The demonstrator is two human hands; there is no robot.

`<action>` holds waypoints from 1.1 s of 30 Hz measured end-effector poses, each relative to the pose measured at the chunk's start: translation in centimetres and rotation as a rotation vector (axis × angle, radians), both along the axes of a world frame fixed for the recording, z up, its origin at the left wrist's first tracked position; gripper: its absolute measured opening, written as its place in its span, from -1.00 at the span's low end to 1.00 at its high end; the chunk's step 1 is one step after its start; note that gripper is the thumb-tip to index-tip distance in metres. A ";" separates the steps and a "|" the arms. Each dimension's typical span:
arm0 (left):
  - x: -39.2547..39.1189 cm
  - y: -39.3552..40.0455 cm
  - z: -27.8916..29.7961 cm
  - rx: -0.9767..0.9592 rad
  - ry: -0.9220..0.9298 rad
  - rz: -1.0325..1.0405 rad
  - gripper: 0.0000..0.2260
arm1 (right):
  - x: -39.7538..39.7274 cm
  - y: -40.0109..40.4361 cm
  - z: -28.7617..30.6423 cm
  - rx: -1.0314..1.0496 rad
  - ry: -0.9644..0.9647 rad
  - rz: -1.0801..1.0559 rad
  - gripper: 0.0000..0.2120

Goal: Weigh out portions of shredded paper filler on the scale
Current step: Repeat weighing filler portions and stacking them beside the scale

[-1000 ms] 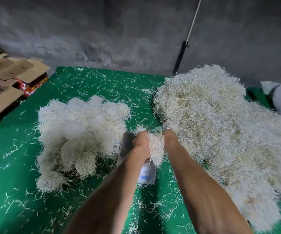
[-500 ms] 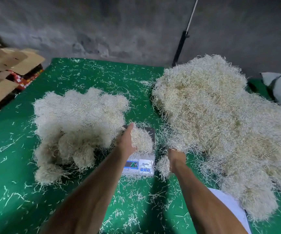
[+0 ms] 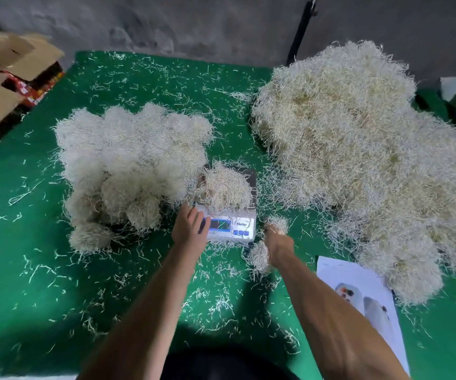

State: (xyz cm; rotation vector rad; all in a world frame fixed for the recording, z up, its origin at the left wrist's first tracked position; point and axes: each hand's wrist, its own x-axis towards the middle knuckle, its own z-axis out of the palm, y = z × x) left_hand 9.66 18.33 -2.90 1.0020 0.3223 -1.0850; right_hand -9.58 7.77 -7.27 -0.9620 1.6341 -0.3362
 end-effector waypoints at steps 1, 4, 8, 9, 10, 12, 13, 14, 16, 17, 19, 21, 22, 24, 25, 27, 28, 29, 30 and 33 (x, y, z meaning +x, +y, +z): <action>0.3 0.7 -0.5 0.026 0.022 0.022 -0.87 | 0.0 0.3 -0.5 -0.029 -0.025 -0.035 -0.58; 0.2 2.4 -1.7 0.055 0.076 0.037 -0.79 | 0.1 1.3 -1.3 -0.020 -0.035 -0.017 -0.55; -0.5 3.6 -2.9 0.116 0.092 0.046 -0.58 | 0.6 1.6 -1.2 0.012 -0.044 -0.054 -0.43; -0.7 3.7 -3.1 0.107 0.104 0.057 -0.55 | 0.7 1.8 -0.9 0.036 -0.020 -0.051 -0.38; -0.8 3.8 -3.2 0.099 0.119 0.068 -0.55 | 0.9 1.9 -0.7 0.081 0.000 -0.048 -0.31; -1.0 4.0 -3.2 0.092 0.165 0.079 -0.56 | 1.2 1.5 0.2 0.176 0.018 -0.003 -0.31; -0.9 4.1 -3.3 0.091 0.183 0.090 -0.56 | 1.2 1.0 0.8 0.190 0.015 0.048 -0.38; -0.8 4.2 -3.4 0.097 0.200 0.104 -0.56 | 1.2 0.1 1.1 0.168 0.004 0.092 -0.41; -0.8 4.3 -3.8 0.105 0.202 0.114 -0.57 | 0.9 -1.4 2.1 0.046 0.069 0.185 -0.44; -0.8 4.4 -3.8 0.109 0.199 0.110 -0.58 | 0.7 -1.9 2.7 -0.021 0.155 0.238 -0.41; -0.9 4.3 -3.9 0.121 0.190 0.095 -0.58 | 0.5 -2.8 3.6 -0.100 0.371 0.362 -0.28; -1.0 4.0 -4.0 0.124 0.165 0.083 -0.59 | 0.7 -3.5 3.8 -0.142 0.565 0.513 -0.26; -1.1 3.9 -3.9 0.126 0.146 0.073 -0.61 | 1.0 -3.7 4.0 -0.182 0.644 0.572 -0.32; -1.1 3.3 -3.6 0.131 0.080 0.043 -0.76 | 2.2 -4.1 4.6 -0.379 0.720 0.619 -0.45; -1.1 2.8 -3.3 0.134 0.037 0.027 -0.83 | 3.1 -4.2 4.7 -0.519 0.656 0.609 -0.51; -1.0 1.5 -2.6 0.136 -0.086 0.002 -0.87 | 5.2 -4.1 5.1 -0.692 0.373 0.544 -0.61; -0.8 0.7 -2.3 0.128 -0.161 -0.013 -0.85 | 6.2 -3.9 5.3 -0.715 0.243 0.510 -0.67; -0.6 -0.2 -1.9 0.122 -0.252 -0.040 -0.80 | 7.1 -3.7 5.3 -0.728 0.152 0.490 -0.74; -0.3 -1.1 -1.5 0.124 -0.355 -0.078 -0.74 | 7.9 -3.6 5.1 -0.742 0.102 0.494 -0.82; 1.0 -4.4 0.1 0.147 -0.632 -0.233 -0.65 | 9.8 -3.7 4.3 -0.769 0.101 0.536 -0.74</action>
